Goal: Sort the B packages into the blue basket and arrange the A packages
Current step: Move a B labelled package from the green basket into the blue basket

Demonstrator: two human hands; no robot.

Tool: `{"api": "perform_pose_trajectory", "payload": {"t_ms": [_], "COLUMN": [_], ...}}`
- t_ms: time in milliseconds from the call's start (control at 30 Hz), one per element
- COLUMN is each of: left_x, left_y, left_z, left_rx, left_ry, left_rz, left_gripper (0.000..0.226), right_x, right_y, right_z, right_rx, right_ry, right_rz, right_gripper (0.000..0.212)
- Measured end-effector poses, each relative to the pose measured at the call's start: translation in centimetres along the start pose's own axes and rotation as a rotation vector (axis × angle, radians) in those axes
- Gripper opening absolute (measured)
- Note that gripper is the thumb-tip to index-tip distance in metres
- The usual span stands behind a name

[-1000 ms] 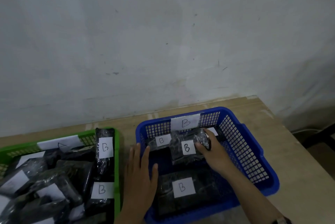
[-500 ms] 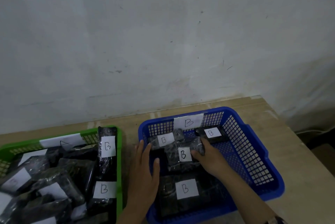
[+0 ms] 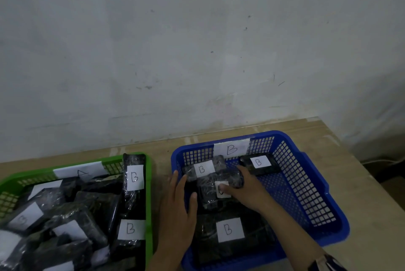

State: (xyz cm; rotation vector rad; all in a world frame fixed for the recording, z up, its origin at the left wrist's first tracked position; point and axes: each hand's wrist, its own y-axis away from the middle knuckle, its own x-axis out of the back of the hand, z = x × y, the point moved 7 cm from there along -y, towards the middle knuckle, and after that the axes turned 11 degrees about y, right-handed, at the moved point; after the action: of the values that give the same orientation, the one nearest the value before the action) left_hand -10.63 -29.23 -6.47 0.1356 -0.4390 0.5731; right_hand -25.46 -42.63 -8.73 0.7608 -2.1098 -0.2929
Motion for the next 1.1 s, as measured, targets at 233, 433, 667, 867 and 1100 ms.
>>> {"api": "perform_pose_trajectory", "payload": {"t_ms": [233,433,667,867,1100], "left_x": [0.0,0.2,0.3,0.3,0.3], "left_y": [0.1,0.1,0.2,0.1,-0.1], "left_z": [-0.1,0.0,0.0,0.0,-0.3], "left_rx": [0.006,-0.002,-0.003,-0.01,-0.002], "left_ry": [0.01,0.026,0.038,0.038,0.029], "left_rz": [0.01,0.031,0.039,0.038,0.041], "left_gripper": [0.053,0.057,0.061,0.057,0.049], "right_x": [-1.0,-2.4,-2.7,-0.2,7.2], "right_y": [0.0,1.4,2.6,1.7,-2.0], "right_z": [-1.2,-2.5,-2.3,-1.2,3.5], "right_rx": [0.019,0.105,0.135,0.132,-0.048], "right_ry": [0.252,0.011,0.112,0.087,0.221], "right_rz": [0.077,0.074,0.116,0.126,0.411], "right_gripper": [0.077,0.072,0.058,0.042,0.036]}}
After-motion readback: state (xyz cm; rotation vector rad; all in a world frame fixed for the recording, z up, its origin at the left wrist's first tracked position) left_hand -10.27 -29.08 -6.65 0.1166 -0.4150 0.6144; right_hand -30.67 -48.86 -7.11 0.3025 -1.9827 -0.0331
